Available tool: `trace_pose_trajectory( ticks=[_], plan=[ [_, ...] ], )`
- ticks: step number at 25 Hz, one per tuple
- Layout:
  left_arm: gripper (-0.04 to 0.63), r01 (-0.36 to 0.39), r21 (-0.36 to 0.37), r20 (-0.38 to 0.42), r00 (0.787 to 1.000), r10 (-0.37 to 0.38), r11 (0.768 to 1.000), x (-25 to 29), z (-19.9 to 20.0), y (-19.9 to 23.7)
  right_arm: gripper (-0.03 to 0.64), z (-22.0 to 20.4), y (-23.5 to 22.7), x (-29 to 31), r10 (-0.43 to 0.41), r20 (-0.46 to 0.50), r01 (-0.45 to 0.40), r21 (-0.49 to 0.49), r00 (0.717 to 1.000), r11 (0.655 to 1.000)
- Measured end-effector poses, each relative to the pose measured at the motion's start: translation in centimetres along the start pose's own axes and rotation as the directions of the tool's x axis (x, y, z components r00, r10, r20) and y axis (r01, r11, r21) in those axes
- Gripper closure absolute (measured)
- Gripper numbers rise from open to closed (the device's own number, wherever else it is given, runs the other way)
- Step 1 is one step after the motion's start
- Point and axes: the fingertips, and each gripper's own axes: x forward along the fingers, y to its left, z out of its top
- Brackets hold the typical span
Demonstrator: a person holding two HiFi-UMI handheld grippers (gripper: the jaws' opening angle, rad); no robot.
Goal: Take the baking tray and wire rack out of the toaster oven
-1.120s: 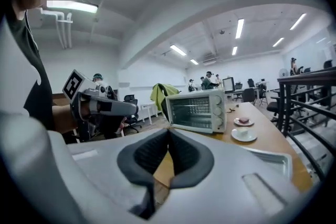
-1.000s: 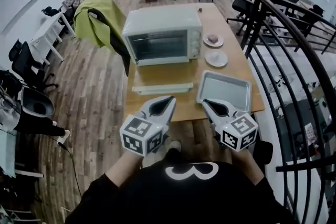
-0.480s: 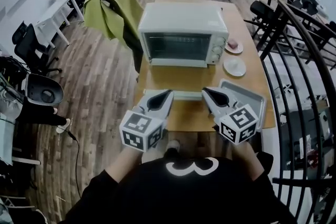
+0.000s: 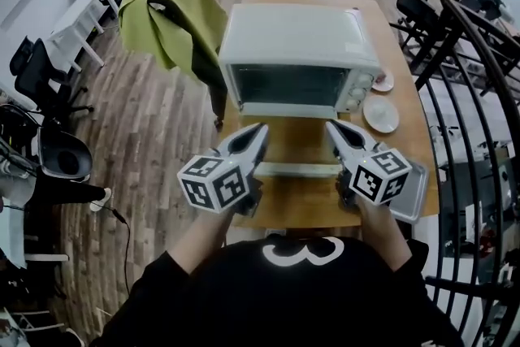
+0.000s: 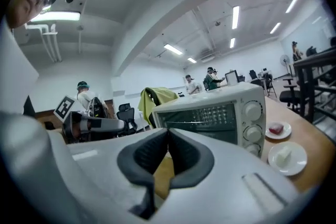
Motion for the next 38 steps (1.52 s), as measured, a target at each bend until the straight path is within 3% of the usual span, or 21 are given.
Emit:
trace_pose_trajectory(
  ticks=[2, 5, 7, 9, 10, 12, 14, 17, 20, 22, 26, 33, 38],
  plan=[
    [0.581, 0.012, -0.087, 0.022, 1.000, -0.010, 0.996, 1.3, 0.9, 2.1, 0.612, 0.2, -1.5, 1.7, -0.020, 0.019, 0.019, 0.069, 1.000, 0.997],
    [0.580, 0.053, -0.212, 0.052, 0.998, -0.043, 0.976, 3.1, 1.8, 4.8, 0.557, 0.4, -3.4, 3.9, -0.043, 0.050, 0.034, 0.176, 0.998, 0.984],
    [0.568, 0.090, -0.283, 0.078, 0.994, -0.071, 0.955, 4.4, 2.2, 6.2, 0.557, 0.4, -4.4, 5.1, -0.047, 0.072, 0.029, 0.233, 0.996, 0.972],
    [0.482, 0.133, -0.347, 0.114, 0.989, -0.099, 0.928, 5.5, 2.6, 7.0, 0.554, 0.3, -5.5, 6.2, -0.045, 0.101, 0.011, 0.312, 0.994, 0.950],
    [0.474, 0.150, -0.385, 0.137, 0.985, -0.105, 0.911, 6.2, 2.7, 7.4, 0.552, 0.2, -6.0, 6.7, -0.046, 0.120, 0.000, 0.358, 0.992, 0.934],
    [0.463, 0.152, -0.459, 0.179, 0.981, -0.076, 0.876, 7.5, 2.8, 9.1, 0.528, 0.3, -7.4, 7.8, -0.067, 0.163, -0.011, 0.437, 0.984, 0.899],
    [0.459, 0.115, -0.506, 0.194, 0.981, -0.017, 0.855, 8.7, 2.5, 11.2, 0.482, 0.2, -8.9, 8.8, -0.098, 0.199, -0.019, 0.513, 0.975, 0.858],
    [0.448, 0.079, -0.553, 0.195, 0.980, 0.037, 0.829, 10.5, 1.9, 13.8, 0.466, -0.4, -11.2, 10.6, -0.139, 0.236, -0.051, 0.652, 0.962, 0.756],
    [0.439, 0.087, -0.629, 0.211, 0.976, 0.062, 0.773, 12.5, 1.4, 15.9, 0.466, -1.6, -13.9, 12.2, -0.194, 0.248, -0.064, 0.754, 0.949, 0.654],
    [0.440, 0.083, -0.663, 0.211, 0.974, 0.079, 0.744, 13.6, 0.8, 17.1, 0.466, -2.2, -15.4, 12.8, -0.231, 0.264, -0.069, 0.786, 0.936, 0.614],
    [0.440, 0.084, -0.705, 0.218, 0.970, 0.103, 0.704, 15.3, 0.4, 18.8, 0.466, -2.0, -17.4, 14.0, -0.279, 0.294, -0.084, 0.811, 0.914, 0.579],
    [0.440, 0.098, -0.744, 0.244, 0.961, 0.132, 0.661, 17.3, 0.3, 20.4, 0.466, -2.1, -18.8, 16.1, -0.289, 0.300, -0.106, 0.837, 0.909, 0.536],
    [0.474, 0.119, -0.752, 0.256, 0.959, 0.122, 0.648, 17.5, 0.6, 20.5, 0.540, -1.5, -18.9, 16.3, -0.286, 0.330, -0.131, 0.829, 0.900, 0.544]
  ],
)
